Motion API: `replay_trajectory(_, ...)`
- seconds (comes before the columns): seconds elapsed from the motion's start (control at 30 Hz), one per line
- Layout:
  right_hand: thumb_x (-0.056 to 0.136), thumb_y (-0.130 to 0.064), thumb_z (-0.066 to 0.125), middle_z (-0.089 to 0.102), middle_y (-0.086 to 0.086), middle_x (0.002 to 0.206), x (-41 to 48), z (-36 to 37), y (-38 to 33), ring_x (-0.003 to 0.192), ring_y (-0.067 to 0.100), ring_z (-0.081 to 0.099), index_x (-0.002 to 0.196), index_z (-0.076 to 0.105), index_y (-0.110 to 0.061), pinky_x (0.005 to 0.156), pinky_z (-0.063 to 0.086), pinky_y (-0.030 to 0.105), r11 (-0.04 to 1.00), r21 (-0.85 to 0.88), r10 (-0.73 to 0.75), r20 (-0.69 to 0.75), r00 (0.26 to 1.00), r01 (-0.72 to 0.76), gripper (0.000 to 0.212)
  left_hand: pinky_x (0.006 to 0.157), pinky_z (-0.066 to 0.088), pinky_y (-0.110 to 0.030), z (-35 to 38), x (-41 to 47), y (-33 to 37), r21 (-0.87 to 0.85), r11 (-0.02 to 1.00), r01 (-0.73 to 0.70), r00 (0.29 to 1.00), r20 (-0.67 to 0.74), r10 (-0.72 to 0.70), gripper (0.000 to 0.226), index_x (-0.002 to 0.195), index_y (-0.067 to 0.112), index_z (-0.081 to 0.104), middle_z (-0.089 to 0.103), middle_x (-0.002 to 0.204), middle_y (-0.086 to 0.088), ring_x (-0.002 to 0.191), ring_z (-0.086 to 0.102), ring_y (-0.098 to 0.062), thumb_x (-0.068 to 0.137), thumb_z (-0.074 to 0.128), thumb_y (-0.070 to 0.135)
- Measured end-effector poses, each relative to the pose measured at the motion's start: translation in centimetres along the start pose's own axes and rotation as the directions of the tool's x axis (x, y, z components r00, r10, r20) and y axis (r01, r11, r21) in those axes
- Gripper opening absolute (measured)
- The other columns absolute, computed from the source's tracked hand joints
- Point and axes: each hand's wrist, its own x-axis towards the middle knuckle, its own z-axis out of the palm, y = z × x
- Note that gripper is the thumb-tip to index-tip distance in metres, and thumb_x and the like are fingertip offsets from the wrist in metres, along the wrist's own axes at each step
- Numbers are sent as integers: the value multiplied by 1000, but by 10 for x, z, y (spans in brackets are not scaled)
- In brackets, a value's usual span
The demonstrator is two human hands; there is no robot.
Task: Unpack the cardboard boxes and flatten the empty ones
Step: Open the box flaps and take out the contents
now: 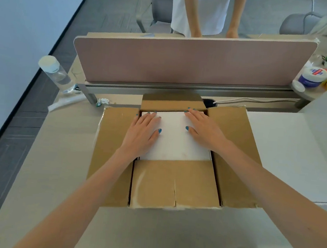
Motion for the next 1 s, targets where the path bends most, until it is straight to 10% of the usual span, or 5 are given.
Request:
replay_trajectory(0.2, 102, -22, 39, 22, 3, 158, -69, 12, -25, 145, 18, 18, 146, 34, -12, 115, 24, 31, 988, 146, -41, 6, 999, 40, 46, 111, 35, -38, -2, -65, 25, -50, 998, -48, 999, 20, 49, 38, 137, 19, 48, 42, 153, -1, 141, 34, -22, 102, 41, 32)
replay_trajectory(0.37, 94, -17, 51, 54, 3, 123, -119, 14, -40, 110, 22, 51, 112, 61, -10, 84, 47, 31, 980, 130, -124, -191, 974, 150, 22, 92, 49, -41, -3, -114, 49, 22, 999, -39, 999, -3, 39, 48, 132, 21, 53, 53, 133, 1, 119, 48, -23, 99, 29, 46)
replay_trajectory(0.73, 98, -24, 47, 61, -3, 93, -139, -54, -66, 77, 16, 55, 97, 51, -22, 61, 43, 29, 917, 400, 11, -45, 999, 8, 4, 75, 49, -38, -73, -123, 74, -193, 981, 23, 988, -146, -52, 11, 103, 23, 68, 57, 100, 7, 91, 53, -11, 95, 61, 20)
replay_trajectory(1.0, 91, -39, 59, 65, -6, 89, -176, -85, -76, 85, 15, 61, 80, 62, -30, 73, 50, 33, 914, 403, -161, 259, 952, 45, 15, 74, 48, -33, -116, -168, 89, -489, 837, 245, 965, 204, -164, 14, 102, 30, 68, 68, 90, 6, 74, 59, -13, 98, 58, 20)
